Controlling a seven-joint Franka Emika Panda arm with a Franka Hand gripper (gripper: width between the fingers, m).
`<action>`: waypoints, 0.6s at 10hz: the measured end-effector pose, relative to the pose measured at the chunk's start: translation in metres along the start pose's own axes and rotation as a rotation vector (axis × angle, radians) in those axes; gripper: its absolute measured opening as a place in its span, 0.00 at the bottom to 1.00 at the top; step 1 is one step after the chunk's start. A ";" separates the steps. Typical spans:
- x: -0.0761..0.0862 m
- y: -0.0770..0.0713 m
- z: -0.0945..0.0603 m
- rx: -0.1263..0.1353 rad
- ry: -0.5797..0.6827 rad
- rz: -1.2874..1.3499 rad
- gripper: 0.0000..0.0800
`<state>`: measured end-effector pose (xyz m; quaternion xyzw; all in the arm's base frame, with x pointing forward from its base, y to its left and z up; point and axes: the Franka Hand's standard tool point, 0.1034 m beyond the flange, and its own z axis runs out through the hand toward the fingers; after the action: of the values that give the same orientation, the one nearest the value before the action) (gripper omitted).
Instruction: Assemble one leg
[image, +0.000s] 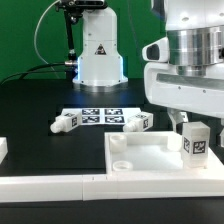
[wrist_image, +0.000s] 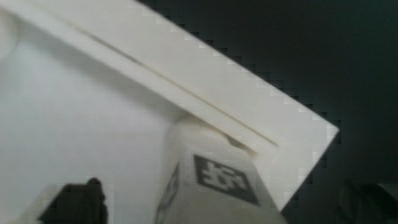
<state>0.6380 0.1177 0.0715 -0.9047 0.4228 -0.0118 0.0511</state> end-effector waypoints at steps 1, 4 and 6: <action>0.002 0.000 0.000 -0.006 0.018 -0.123 0.81; 0.000 -0.003 -0.003 0.003 0.035 -0.141 0.81; -0.001 -0.003 -0.002 -0.003 0.039 -0.185 0.81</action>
Offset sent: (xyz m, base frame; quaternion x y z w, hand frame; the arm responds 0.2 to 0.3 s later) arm 0.0000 0.0000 0.0000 0.0000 0.0000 -0.0650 0.9979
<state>0.6395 0.1199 0.0742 -0.9395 0.3385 -0.0336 0.0400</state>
